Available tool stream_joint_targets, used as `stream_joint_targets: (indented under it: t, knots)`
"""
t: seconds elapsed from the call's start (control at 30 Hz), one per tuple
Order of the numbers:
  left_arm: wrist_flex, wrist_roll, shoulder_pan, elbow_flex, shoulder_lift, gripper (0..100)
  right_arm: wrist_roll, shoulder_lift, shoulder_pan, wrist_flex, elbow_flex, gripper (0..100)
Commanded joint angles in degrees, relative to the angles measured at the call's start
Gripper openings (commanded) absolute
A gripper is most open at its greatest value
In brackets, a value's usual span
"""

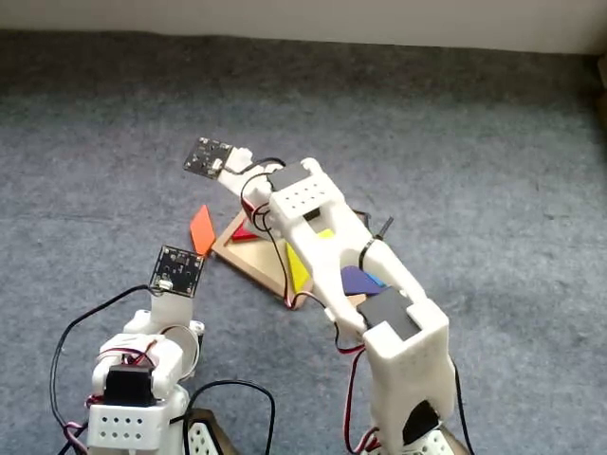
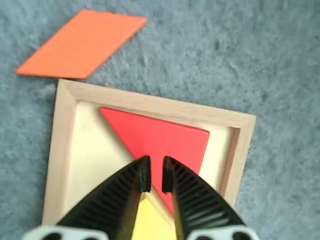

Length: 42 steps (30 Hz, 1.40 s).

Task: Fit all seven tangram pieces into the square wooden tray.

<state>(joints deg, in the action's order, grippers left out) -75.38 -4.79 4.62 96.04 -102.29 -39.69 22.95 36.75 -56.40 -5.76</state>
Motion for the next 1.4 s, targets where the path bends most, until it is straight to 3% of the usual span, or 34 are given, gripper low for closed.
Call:
stream_joint_targets:
  t: [0.0,0.1,0.23,0.3,0.97,1.27,1.37]
  knots:
    - [-0.18,0.53,0.4,1.19,-0.84,3,0.97,-5.14,-0.75,-0.4,0.04,5.3]
    - [-0.18,0.53,0.4,1.19,-0.84,3,2.46,-4.44,-0.66,-0.4,-0.04,11.1]
    - [-0.18,0.53,0.4,1.19,-0.84,3,7.91,-2.51,-0.75,-0.22,-0.4,31.0]
    - [-0.18,0.53,0.4,1.19,-0.84,3,7.74,-1.27,-0.48,-0.22,-0.48,36.0]
    - [-0.18,0.53,0.4,1.19,-0.84,3,4.48,5.93,3.21,-0.48,-1.8,36.1]
    - [-0.18,0.53,0.4,1.19,-0.84,3,4.48,6.11,2.95,6.81,-1.19,35.9]
    - [-0.18,0.53,0.4,1.19,-0.84,3,4.48,6.11,2.33,6.73,-1.19,29.9]
